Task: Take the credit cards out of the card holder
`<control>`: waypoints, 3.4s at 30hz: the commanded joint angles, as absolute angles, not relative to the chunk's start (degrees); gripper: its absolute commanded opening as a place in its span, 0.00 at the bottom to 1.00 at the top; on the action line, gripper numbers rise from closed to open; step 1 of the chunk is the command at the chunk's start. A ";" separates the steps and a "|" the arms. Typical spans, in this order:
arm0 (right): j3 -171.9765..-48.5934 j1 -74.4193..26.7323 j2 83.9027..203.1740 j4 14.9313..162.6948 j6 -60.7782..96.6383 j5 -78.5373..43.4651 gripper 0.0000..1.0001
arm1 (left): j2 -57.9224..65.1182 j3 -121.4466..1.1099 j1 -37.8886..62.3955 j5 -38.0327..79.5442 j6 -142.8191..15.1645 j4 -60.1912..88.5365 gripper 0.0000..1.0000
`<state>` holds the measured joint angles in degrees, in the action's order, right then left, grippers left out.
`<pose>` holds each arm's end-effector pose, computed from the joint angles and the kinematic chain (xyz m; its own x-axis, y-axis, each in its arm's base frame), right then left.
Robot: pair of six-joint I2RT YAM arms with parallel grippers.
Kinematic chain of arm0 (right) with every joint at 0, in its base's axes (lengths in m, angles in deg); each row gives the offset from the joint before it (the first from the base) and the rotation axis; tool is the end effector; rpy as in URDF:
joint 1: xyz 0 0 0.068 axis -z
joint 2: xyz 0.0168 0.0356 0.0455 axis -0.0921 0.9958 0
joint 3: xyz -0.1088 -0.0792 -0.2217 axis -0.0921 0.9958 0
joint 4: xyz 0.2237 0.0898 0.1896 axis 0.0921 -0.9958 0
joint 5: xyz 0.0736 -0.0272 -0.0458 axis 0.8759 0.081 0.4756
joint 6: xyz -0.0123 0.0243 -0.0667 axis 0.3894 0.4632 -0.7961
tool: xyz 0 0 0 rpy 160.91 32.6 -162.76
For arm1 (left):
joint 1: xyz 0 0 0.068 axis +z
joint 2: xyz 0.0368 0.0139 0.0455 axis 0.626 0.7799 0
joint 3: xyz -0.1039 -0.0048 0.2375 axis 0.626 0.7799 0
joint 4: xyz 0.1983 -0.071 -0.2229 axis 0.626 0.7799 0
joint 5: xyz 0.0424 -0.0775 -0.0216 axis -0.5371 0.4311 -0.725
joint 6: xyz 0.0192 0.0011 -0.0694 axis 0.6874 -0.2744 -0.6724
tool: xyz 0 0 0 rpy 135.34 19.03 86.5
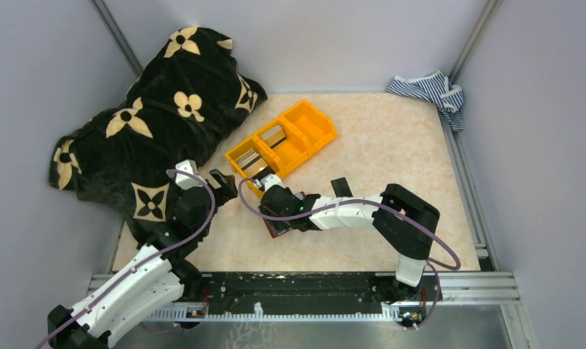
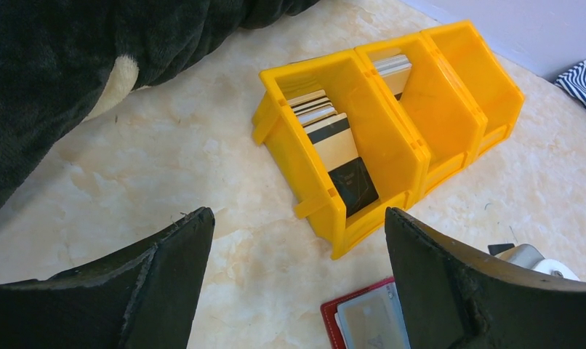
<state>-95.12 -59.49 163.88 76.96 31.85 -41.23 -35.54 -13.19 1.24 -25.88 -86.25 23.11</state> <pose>0.1888 0.3622 0.1066 -0.6029 -0.4815 -0.6361 -0.6262 0.7796 0.0035 0.2067 -0.1121 0.2269 -0.2072 -0.3936 -0.8956 -0.1291 0.9185 -0.3738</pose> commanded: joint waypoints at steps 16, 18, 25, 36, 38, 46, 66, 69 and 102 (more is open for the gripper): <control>-98.00 -60.21 167.99 77.46 31.83 -39.60 0.61 | -35.78 -12.67 1.12 -24.17 -84.55 20.50 0.92; -97.76 -60.23 168.16 77.29 32.01 -39.46 0.54 | -35.85 -12.68 1.12 -24.07 -84.42 20.52 0.92; -96.32 -60.20 167.49 76.51 32.43 -39.91 0.23 | -36.47 -12.60 1.10 -24.25 -84.17 20.50 0.92; -95.29 -60.18 166.52 76.53 33.51 -40.14 0.00 | -36.48 -11.92 1.14 -21.28 -82.60 18.56 0.92; -94.45 -59.81 164.86 78.06 34.36 -39.53 0.00 | -36.48 -11.62 1.12 -16.82 -81.09 16.91 0.91; -88.35 -54.21 155.31 87.59 37.40 -25.47 0.00 | -37.87 -10.22 1.09 -11.47 -80.76 16.09 0.91; -85.50 -51.08 156.72 92.30 36.52 -20.06 0.31 | -38.40 -9.51 1.07 -11.11 -80.84 16.58 0.91; -85.24 -51.05 159.37 93.08 36.76 -19.80 0.32 | -38.41 -9.43 1.06 -11.20 -80.80 16.67 0.91; -87.53 -50.82 168.10 95.70 37.64 -13.47 0.00 | -39.52 -7.23 -1.81 4.64 -85.51 23.46 0.82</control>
<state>-86.62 -51.16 165.48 96.19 37.38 -13.78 -37.00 -9.06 0.40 -0.15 -82.46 18.43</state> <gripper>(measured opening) 0.005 0.827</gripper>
